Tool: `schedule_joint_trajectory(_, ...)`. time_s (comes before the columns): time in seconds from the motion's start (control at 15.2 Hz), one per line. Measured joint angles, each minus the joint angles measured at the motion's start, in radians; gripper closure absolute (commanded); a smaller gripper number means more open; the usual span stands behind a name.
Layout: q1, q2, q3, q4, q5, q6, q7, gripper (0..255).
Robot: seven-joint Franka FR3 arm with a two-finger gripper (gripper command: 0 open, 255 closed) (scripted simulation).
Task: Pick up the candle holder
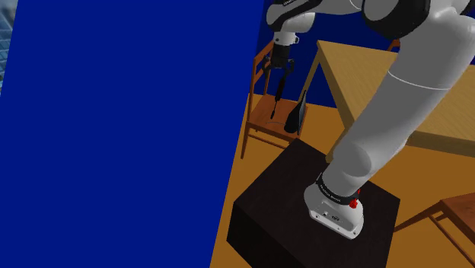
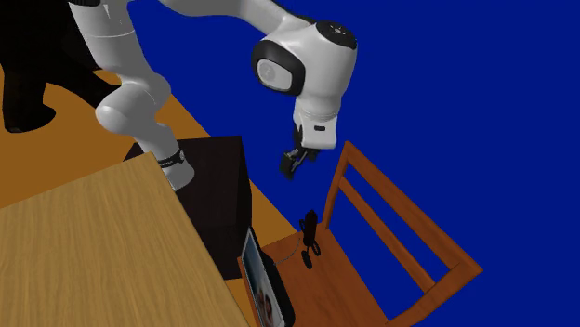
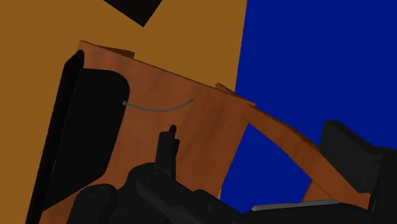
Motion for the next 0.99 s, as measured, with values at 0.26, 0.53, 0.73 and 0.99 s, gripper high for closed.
schedule_joint_trajectory(0.26,-0.041,0.124,-0.027,0.087,0.061,0.023,0.020,0)
schedule_joint_trajectory(0.53,-0.098,0.257,-0.050,0.187,0.129,0.038,0.028,0)
schedule_joint_trajectory(0.73,-0.145,0.351,-0.062,0.271,0.179,0.035,0.040,0)
schedule_joint_trajectory(0.99,-0.188,0.440,-0.066,0.335,0.225,0.048,0.054,0)
